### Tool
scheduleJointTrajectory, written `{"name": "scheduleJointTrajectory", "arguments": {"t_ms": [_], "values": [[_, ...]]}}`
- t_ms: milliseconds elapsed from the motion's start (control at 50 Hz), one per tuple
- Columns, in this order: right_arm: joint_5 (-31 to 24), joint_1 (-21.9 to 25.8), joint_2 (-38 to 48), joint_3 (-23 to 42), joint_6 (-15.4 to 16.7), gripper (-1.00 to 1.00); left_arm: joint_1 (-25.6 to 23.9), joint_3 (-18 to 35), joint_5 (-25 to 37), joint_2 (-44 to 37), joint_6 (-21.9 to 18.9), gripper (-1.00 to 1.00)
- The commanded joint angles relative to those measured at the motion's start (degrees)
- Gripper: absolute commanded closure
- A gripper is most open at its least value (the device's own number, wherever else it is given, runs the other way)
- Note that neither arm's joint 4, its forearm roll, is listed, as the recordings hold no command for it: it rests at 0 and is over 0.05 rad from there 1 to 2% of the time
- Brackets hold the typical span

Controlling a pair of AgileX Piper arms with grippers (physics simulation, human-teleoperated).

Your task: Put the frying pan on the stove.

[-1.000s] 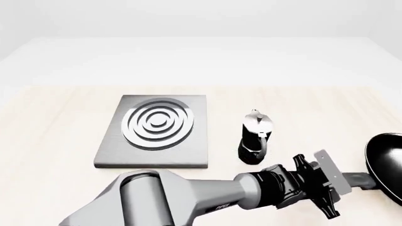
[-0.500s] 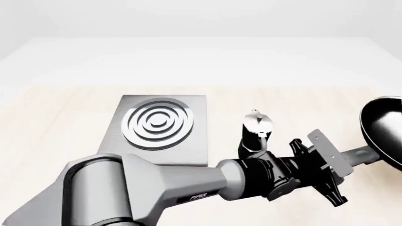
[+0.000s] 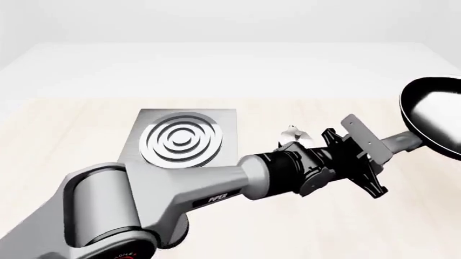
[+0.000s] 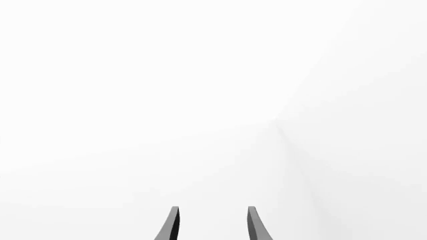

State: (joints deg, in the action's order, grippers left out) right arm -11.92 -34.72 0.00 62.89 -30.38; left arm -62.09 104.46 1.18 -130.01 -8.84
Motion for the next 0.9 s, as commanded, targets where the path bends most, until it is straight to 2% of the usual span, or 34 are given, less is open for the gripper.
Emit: {"name": "scheduleJointTrajectory", "arguments": {"t_ms": [20, 360, 500, 780, 900], "values": [[0.05, -0.04, 0.0, -0.13, -0.07, -1.0, 3.42, 8.76, 3.72, -2.69, -2.09, 1.0], [-0.21, 0.33, 0.0, 0.15, 0.16, -1.0, 4.72, 8.29, 3.79, 1.28, -2.78, 1.0], [-0.28, 0.36, 0.0, 0.2, 0.24, -1.0, 4.92, 5.37, 2.6, 5.69, -3.09, 1.0], [-0.45, 0.41, 0.0, 0.31, 0.43, -1.0, 6.71, 1.32, 0.95, 9.15, -3.3, 1.0], [-0.64, 0.64, 0.0, 0.53, 0.68, -1.0, 7.14, -2.74, -1.04, 11.94, -2.95, 1.0]]}}
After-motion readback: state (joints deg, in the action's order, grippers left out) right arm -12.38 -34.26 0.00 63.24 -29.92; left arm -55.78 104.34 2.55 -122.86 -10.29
